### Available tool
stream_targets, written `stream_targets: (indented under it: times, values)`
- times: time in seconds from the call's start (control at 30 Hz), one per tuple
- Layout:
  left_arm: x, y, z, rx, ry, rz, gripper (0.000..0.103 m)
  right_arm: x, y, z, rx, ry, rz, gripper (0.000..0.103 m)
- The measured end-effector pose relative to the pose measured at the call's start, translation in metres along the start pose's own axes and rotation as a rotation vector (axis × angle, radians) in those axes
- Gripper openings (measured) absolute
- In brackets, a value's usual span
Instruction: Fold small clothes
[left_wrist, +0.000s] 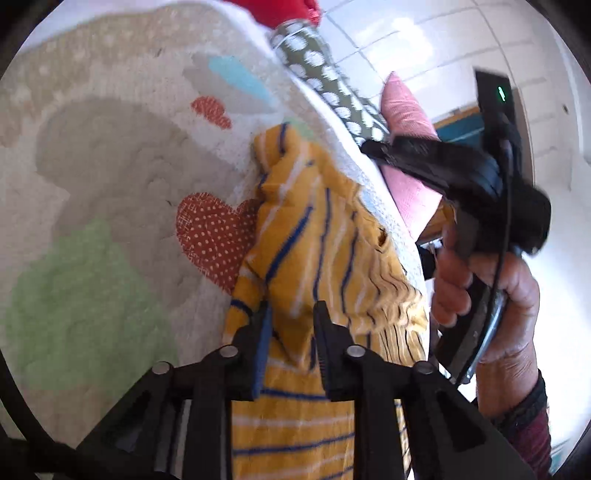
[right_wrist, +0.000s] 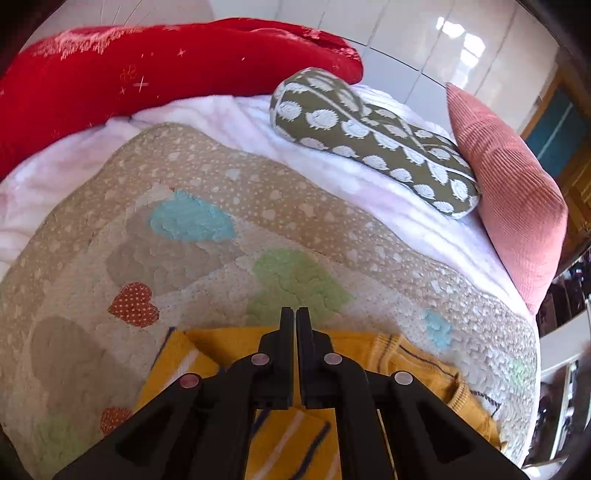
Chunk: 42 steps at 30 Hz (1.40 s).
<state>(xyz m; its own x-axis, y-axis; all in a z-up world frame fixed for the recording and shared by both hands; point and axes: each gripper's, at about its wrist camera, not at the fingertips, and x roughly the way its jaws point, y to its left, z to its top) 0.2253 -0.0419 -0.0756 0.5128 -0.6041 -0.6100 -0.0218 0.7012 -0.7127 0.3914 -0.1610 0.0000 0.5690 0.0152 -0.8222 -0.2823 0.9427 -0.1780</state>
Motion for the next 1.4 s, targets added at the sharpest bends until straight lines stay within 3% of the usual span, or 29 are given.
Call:
stream_targets:
  times: [0.03,0.1,0.13,0.23,0.4,0.53,0.6,0.73,0.83,0.93,0.97,1.0,1.03,1.07,1.1,1.17,1.3,1.4]
  values:
    - [-0.010,-0.006,-0.005,0.032,-0.013,0.018,0.033,-0.017,-0.011,-0.009,0.026,-0.019,0.008,0.014]
    - [-0.034,-0.015,-0.019,0.100,-0.040,0.058,0.043,-0.054,-0.034,-0.043,0.068,-0.056,-0.010,0.045]
    - [-0.043,-0.018,-0.027,0.124,-0.046,0.075,0.045,-0.073,-0.045,-0.066,0.084,-0.073,-0.004,0.048]
    - [-0.066,-0.022,-0.065,0.180,-0.019,0.130,0.048,-0.119,-0.072,-0.148,0.128,-0.067,0.004,0.050]
    - [-0.087,-0.016,-0.133,0.227,0.058,0.209,0.048,-0.165,-0.090,-0.304,0.285,0.048,0.087,0.051]
    - [-0.086,-0.003,-0.184,0.206,0.099,0.233,0.048,-0.178,-0.067,-0.390,0.265,0.095,-0.068,0.051]
    - [-0.093,-0.008,-0.200,0.242,0.078,0.232,0.059,-0.193,-0.065,-0.416,0.332,0.050,-0.067,0.058]
    - [-0.092,-0.013,-0.215,0.233,0.119,0.186,0.067,-0.207,-0.072,-0.445,0.476,0.024,0.033,0.060]
    - [-0.084,-0.011,-0.227,0.226,0.152,0.174,0.070,-0.212,-0.069,-0.455,0.502,0.007,0.059,0.061]
    - [-0.069,-0.008,-0.239,0.162,0.248,0.099,0.070,-0.216,-0.060,-0.465,0.521,-0.012,0.092,0.061]
    - [-0.065,-0.006,-0.243,0.136,0.284,0.069,0.061,-0.216,-0.055,-0.466,0.521,-0.017,0.101,0.061]
    - [-0.060,-0.004,-0.246,0.121,0.316,0.061,0.028,-0.216,-0.050,-0.466,0.520,-0.022,0.107,0.062]
    - [-0.055,-0.002,-0.248,0.113,0.351,0.067,0.012,-0.215,-0.046,-0.466,0.515,-0.023,0.110,0.062]
    - [-0.057,-0.001,-0.248,0.098,0.355,0.057,0.009,-0.213,-0.041,-0.465,0.505,-0.020,0.107,0.055]
    - [-0.062,-0.002,-0.246,0.088,0.350,0.049,0.009,-0.213,-0.037,-0.464,0.493,-0.017,0.096,0.031]
    - [-0.075,-0.008,-0.242,0.093,0.330,0.029,0.009,-0.213,-0.038,-0.463,0.496,-0.017,0.132,0.013]
    - [-0.112,-0.043,-0.220,0.162,0.223,-0.031,0.009,-0.232,-0.065,-0.460,0.641,-0.075,0.313,0.012]
    - [-0.124,-0.072,-0.186,0.208,0.127,-0.058,0.009,-0.249,-0.083,-0.437,0.686,-0.153,0.413,0.012]
